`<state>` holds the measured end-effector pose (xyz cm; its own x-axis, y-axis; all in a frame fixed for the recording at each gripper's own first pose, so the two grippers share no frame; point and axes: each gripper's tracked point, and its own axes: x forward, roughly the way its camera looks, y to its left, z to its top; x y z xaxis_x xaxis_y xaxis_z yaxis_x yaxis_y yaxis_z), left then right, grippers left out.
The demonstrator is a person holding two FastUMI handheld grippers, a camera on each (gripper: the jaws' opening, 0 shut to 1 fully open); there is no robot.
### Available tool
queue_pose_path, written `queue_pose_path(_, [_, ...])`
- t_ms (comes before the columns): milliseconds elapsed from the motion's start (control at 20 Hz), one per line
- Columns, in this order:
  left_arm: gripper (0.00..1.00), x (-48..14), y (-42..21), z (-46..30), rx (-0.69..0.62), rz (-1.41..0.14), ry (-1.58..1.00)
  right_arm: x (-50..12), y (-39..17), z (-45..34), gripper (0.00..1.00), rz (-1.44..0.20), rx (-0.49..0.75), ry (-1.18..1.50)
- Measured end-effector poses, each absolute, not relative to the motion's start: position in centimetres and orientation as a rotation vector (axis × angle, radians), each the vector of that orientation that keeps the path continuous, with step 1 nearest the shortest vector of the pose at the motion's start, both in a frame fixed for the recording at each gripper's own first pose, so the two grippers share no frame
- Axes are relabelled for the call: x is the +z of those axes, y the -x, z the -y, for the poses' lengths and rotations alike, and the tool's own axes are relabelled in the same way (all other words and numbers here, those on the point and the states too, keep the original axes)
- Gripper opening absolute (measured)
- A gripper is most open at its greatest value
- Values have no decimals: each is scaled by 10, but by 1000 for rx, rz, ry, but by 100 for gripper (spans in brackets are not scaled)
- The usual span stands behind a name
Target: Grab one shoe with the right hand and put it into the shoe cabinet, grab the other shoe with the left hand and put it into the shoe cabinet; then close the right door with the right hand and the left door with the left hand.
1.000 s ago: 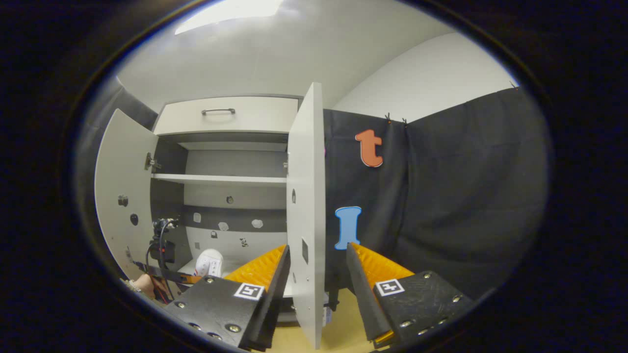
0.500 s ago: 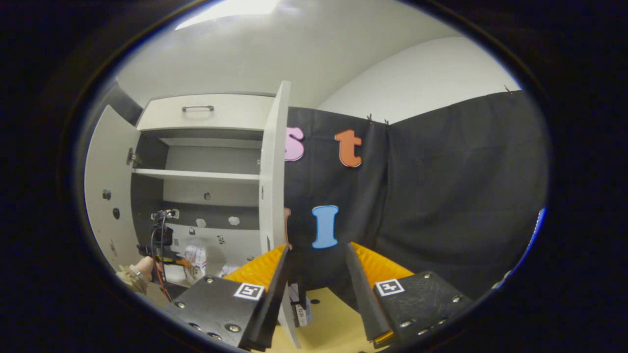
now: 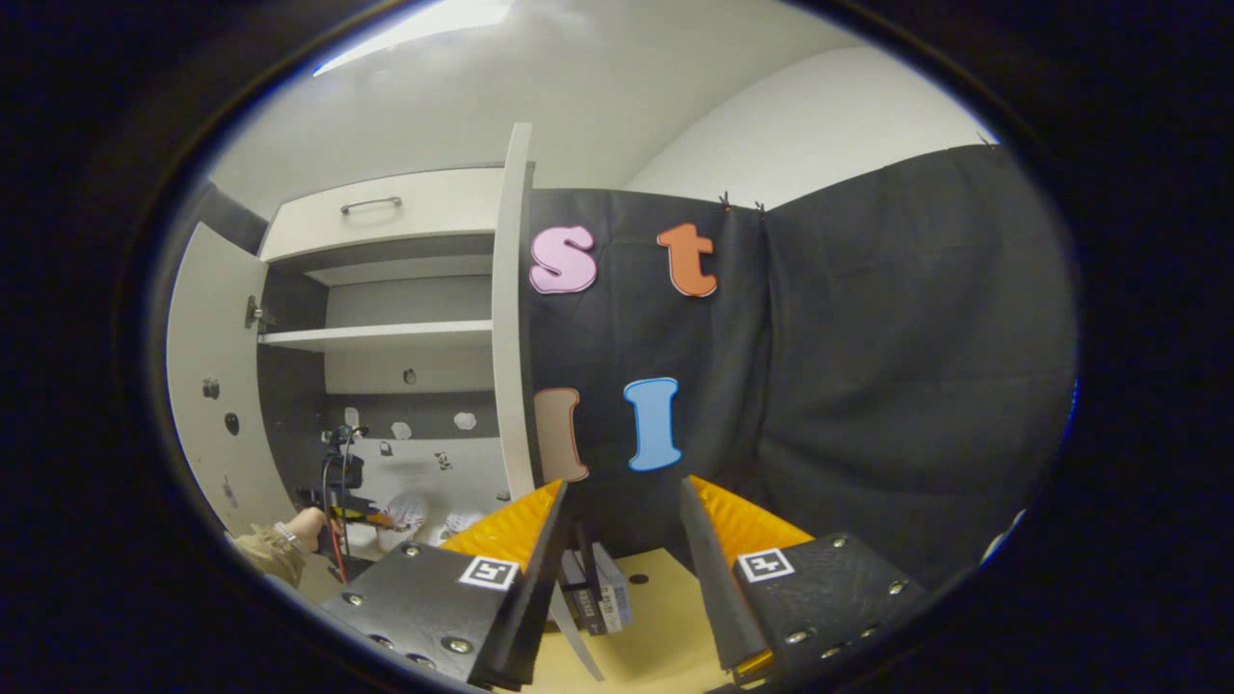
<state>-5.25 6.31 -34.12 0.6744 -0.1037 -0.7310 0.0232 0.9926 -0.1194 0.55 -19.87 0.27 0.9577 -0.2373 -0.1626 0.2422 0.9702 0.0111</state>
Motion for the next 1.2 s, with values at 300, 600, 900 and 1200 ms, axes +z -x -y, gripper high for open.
queue_pose_path(300, [27,-325,50,-65,-83,-752,90,-22,-14,208,71,-214,-217,-28])
queue_pose_path(600, [86,-259,68,-50,-151,-572,50,-38,-27,204,78,-242,-162,-3])
queue_pose_path(900, [96,-165,100,-43,-150,-335,-21,-58,-32,196,77,-279,-99,5])
queue_pose_path(1200, [96,-103,155,-36,-168,-215,-11,-58,-32,185,77,-284,-45,-7])
